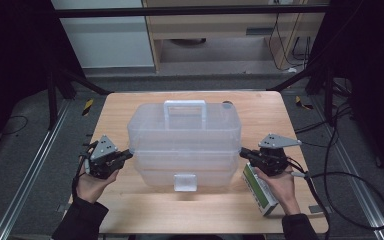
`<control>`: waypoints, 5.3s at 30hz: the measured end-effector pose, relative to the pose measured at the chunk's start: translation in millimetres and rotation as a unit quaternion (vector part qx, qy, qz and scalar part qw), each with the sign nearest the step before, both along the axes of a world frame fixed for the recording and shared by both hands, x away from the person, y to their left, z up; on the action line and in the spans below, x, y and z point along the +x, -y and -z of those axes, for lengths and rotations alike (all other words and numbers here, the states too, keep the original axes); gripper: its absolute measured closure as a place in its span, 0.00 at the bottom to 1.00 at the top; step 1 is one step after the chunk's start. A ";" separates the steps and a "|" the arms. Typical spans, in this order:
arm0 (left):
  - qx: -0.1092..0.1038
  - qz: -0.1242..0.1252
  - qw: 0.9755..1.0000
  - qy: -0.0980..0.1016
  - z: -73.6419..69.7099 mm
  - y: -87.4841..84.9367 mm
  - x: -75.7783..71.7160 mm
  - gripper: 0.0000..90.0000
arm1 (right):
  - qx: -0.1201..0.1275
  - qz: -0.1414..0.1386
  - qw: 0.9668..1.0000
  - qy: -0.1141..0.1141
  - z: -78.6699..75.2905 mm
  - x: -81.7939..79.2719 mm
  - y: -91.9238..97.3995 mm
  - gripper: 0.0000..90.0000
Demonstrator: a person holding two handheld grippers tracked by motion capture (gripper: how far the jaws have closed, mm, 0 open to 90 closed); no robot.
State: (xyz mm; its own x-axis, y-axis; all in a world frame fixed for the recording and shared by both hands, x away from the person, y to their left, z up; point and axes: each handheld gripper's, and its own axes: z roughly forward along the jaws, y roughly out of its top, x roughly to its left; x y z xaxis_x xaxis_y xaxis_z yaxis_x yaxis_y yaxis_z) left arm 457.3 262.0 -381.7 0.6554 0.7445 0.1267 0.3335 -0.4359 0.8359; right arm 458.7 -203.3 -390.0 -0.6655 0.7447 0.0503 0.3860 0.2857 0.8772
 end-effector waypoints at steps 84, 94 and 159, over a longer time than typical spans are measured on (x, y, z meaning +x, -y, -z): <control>-0.003 -0.063 0.996 0.060 -10.5 15.1 20.9 0.71 | 0.011 0.005 1.000 0.014 -13.6 14.0 0.3 0.99; 0.003 -0.070 0.996 0.057 -11.6 15.6 18.9 0.75 | -0.006 0.007 1.000 0.012 -11.4 13.0 -2.6 0.93; -0.006 -0.089 0.995 0.047 -30.0 17.3 30.8 0.79 | -0.054 0.017 0.996 -0.063 23.1 18.8 -15.3 0.85</control>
State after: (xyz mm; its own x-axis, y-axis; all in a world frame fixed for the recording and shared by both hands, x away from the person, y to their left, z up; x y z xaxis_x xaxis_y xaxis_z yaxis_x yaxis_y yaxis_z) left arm 488.0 244.7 -351.6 0.4983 0.8498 0.1718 0.3241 -0.3664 0.8722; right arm 477.5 -188.0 -413.2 -0.6331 0.7725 0.0497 0.5021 0.3609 0.7859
